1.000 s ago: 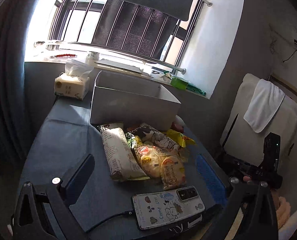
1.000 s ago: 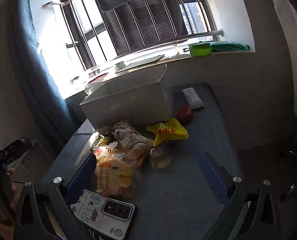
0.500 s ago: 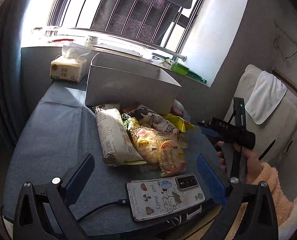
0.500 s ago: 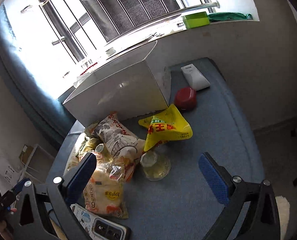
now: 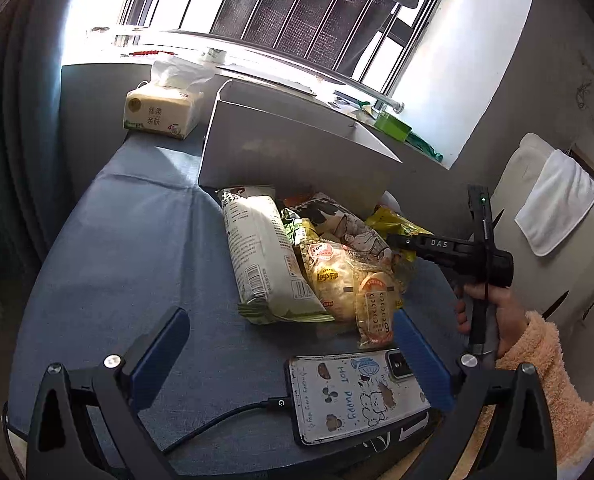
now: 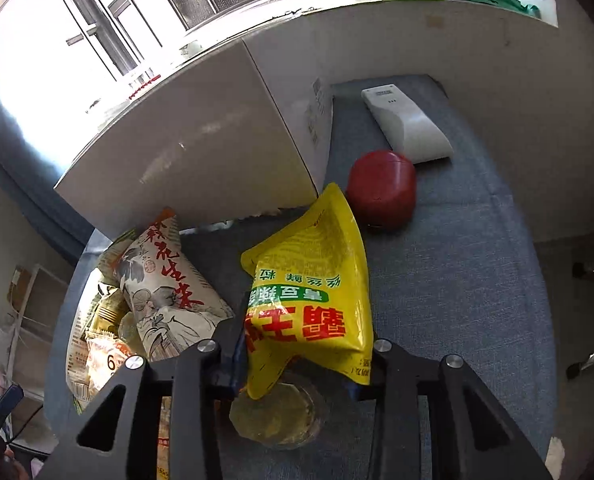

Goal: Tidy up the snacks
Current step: 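Reach the left tool to the rice-cracker bag and the right to the yellow bag, then box the white rice-cracker bag with the left tool while the right boxes the yellow bag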

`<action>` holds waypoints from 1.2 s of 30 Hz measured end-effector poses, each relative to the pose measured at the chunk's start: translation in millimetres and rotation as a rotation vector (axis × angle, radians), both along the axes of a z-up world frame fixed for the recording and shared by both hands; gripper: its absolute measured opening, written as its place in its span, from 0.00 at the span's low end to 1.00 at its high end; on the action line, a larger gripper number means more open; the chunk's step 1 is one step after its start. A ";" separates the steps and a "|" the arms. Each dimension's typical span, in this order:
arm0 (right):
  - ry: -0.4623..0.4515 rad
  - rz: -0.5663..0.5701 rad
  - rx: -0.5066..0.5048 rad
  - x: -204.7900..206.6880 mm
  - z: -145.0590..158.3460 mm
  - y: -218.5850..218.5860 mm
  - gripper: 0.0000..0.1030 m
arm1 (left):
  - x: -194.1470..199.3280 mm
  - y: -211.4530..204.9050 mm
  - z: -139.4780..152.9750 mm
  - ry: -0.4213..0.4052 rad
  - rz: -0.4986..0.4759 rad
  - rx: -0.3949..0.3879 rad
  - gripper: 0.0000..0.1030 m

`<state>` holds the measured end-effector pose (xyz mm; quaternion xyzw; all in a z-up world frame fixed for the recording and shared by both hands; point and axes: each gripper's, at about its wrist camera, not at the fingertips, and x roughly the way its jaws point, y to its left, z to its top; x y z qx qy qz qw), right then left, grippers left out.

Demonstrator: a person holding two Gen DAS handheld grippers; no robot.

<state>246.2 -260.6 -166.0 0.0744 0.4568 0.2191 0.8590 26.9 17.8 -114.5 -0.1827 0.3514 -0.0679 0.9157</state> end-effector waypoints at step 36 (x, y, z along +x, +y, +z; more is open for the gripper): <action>-0.140 0.066 0.245 -119.7 62.8 -35.3 0.32 | 97.0 21.3 8.3 0.093 -0.058 0.193 0.34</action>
